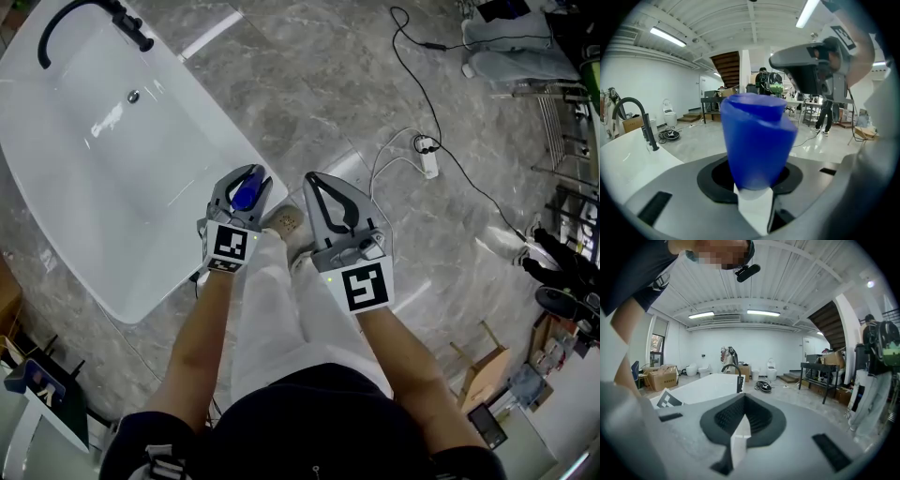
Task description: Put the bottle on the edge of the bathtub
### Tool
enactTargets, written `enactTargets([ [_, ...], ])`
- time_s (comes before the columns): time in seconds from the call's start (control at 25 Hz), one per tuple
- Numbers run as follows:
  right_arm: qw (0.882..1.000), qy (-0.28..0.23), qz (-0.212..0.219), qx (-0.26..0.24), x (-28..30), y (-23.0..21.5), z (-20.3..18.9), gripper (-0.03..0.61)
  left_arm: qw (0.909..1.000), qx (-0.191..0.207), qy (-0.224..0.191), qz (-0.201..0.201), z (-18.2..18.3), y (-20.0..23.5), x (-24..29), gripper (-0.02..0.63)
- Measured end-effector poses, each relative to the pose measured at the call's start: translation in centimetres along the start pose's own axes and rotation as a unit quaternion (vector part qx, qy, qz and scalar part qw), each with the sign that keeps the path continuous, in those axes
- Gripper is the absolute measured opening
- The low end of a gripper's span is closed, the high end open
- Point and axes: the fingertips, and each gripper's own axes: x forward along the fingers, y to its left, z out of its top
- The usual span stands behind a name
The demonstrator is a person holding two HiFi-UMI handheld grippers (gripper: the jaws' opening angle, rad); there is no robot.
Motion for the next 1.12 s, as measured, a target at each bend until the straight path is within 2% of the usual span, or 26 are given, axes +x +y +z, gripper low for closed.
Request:
enactTargets([
  [0.28, 1.000, 0.009, -0.006, 0.001, -0.2, -0.3, -0.9, 0.000, 0.9982, 0.012, 0.055, -0.021, -1.8, -0.9, 1.5, 0.149],
  [0.84, 1.000, 0.008, -0.012, 0.007, -0.1, -0.8, -1.1, 0.000, 0.9950, 0.011, 0.091, -0.038, -3.0, -1.4, 2.8, 0.150],
  [1.12, 1.000, 0.008, -0.011, 0.008, 0.2, -0.8, -1.2, 0.000, 0.9937, 0.027, 0.099, -0.046, -3.1, -1.8, 3.4, 0.155],
])
